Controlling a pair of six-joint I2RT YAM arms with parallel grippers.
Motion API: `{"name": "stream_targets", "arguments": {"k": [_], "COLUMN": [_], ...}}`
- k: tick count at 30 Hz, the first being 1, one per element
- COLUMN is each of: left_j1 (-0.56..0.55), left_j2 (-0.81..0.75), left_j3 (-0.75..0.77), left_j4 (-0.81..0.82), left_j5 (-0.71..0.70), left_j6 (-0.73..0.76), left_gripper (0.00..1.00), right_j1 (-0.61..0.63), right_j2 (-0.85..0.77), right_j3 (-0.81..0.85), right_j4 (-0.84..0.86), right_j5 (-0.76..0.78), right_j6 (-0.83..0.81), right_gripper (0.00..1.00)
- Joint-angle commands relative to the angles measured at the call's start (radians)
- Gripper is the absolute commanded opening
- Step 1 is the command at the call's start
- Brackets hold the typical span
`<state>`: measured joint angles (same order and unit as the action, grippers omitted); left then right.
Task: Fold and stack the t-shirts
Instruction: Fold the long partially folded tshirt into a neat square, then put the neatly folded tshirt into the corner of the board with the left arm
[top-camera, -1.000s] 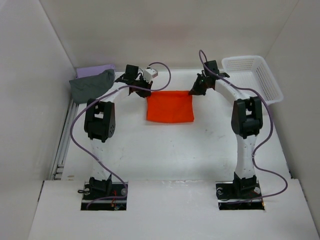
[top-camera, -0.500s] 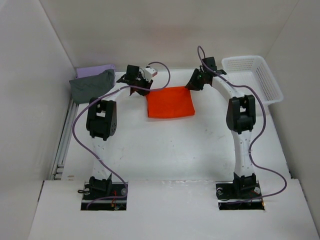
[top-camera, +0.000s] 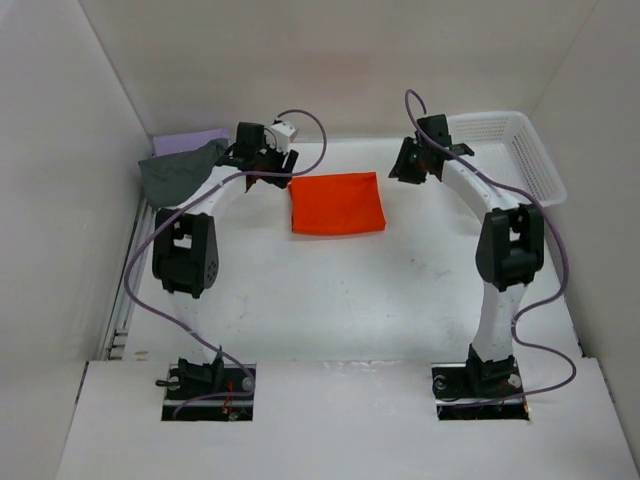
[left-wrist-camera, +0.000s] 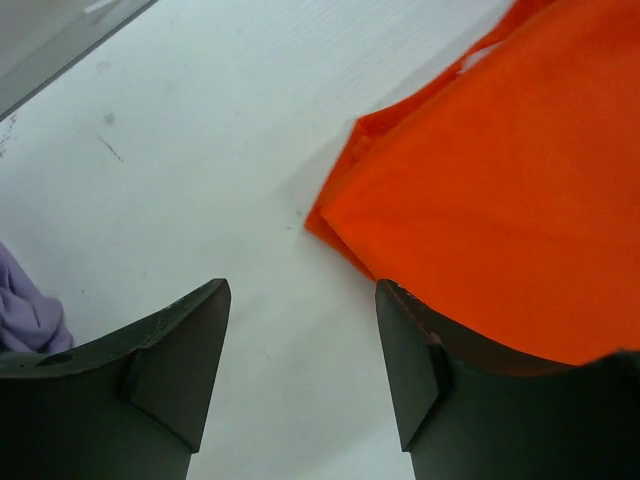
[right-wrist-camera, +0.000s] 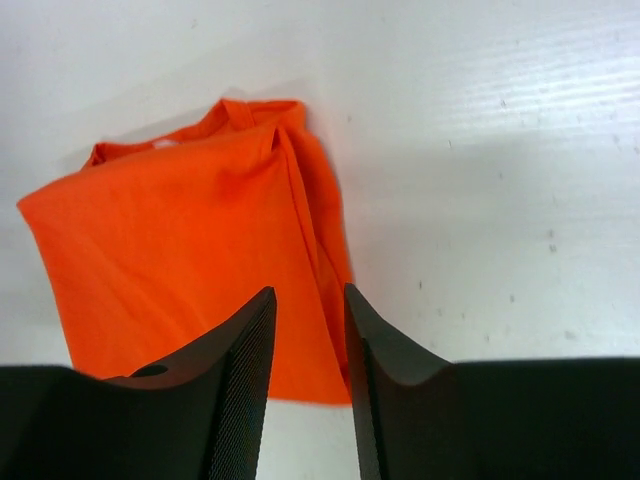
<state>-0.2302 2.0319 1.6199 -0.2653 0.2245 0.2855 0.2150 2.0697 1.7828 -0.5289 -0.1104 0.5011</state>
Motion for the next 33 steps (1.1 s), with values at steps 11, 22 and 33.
{"name": "stream_targets", "arguments": {"k": [11,22,33], "left_j1": [0.012,0.010,0.010], "left_j2": [-0.056,0.057,0.203], "left_j3": [-0.132,-0.137,-0.071], "left_j4": [-0.066,-0.066,-0.112], "left_j5": [0.371,0.265,0.374], "left_j6": [-0.364,-0.428,-0.513], "left_gripper": [0.99,0.93,0.63], "right_j1": [0.096,0.100,0.108], "right_j2": [-0.034,0.021,-0.020], "right_j3": [-0.165,-0.177,-0.210], "right_j4": [0.148,0.150,0.164], "right_j5": [0.012,0.014,0.015], "right_j6": [0.043,0.053,0.056], "right_gripper": [0.37,0.40,0.40]}}
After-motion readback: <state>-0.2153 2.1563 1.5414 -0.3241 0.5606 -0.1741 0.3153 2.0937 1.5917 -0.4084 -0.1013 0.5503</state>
